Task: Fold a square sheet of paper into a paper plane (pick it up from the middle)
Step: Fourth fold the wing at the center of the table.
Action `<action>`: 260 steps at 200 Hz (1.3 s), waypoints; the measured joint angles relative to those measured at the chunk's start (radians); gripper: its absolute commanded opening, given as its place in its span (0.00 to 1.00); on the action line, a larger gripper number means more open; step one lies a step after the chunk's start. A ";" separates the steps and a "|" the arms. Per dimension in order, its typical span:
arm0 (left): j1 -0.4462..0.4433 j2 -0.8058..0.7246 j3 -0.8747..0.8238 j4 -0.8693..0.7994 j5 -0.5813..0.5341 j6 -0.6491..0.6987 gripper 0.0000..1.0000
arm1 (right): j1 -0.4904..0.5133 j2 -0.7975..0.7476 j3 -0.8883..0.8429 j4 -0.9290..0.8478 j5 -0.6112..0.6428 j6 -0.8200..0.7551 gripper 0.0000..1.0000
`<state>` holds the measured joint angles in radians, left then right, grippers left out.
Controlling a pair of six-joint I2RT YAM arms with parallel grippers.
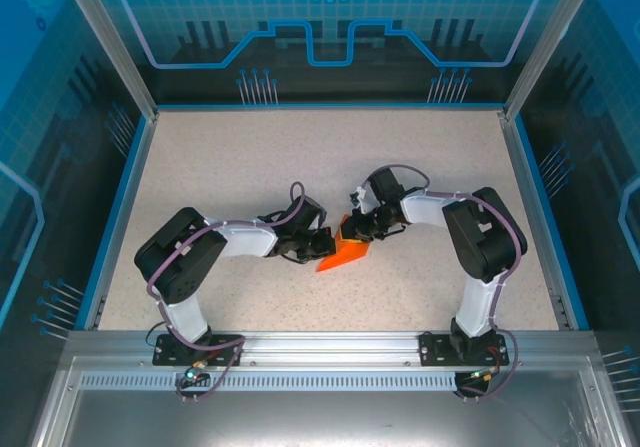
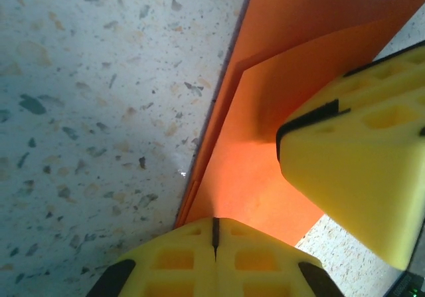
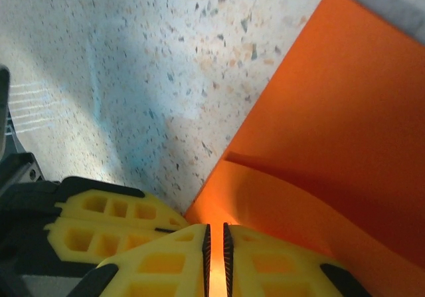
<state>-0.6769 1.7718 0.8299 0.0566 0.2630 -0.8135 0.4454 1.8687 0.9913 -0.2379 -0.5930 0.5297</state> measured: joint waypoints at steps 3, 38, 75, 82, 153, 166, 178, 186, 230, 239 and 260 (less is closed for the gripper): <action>0.000 0.000 0.002 -0.002 -0.001 0.000 0.00 | 0.000 0.000 0.000 -0.003 0.000 -0.003 0.15; -0.002 0.000 0.014 -0.032 -0.010 0.000 0.00 | 0.000 0.012 0.002 -0.037 0.001 -0.047 0.13; -0.003 0.000 0.026 -0.060 -0.020 0.000 0.00 | -0.026 0.038 0.026 -0.077 0.003 -0.083 0.12; -0.004 0.000 0.027 -0.065 -0.023 0.000 0.00 | -0.037 0.038 0.032 -0.084 0.010 -0.087 0.12; -0.006 0.000 0.040 -0.101 -0.028 0.000 0.00 | -0.166 0.058 0.154 -0.130 0.195 -0.043 0.11; -0.006 0.000 0.045 -0.110 -0.029 0.000 0.00 | -0.186 0.059 0.153 -0.136 0.211 -0.031 0.11; -0.006 0.000 0.045 -0.113 -0.031 0.001 0.00 | -0.200 0.053 0.147 -0.130 0.217 -0.027 0.12; -0.006 0.000 0.045 -0.113 -0.031 0.003 0.00 | -0.204 0.034 0.132 -0.120 0.217 -0.025 0.12; -0.007 0.001 0.057 -0.138 -0.041 0.010 0.00 | -0.131 -0.137 0.046 -0.046 0.167 -0.010 0.08; -0.007 0.001 0.061 -0.146 -0.046 0.013 0.00 | -0.097 -0.146 0.030 -0.018 0.152 -0.003 0.05; -0.007 0.001 0.064 -0.158 -0.051 0.031 0.00 | -0.022 -0.135 -0.023 0.034 0.124 0.033 0.00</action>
<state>-0.6838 1.7729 0.8944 -0.1009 0.2115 -0.7830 0.4236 1.7340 0.9688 -0.2043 -0.4686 0.5629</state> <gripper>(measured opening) 0.046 0.040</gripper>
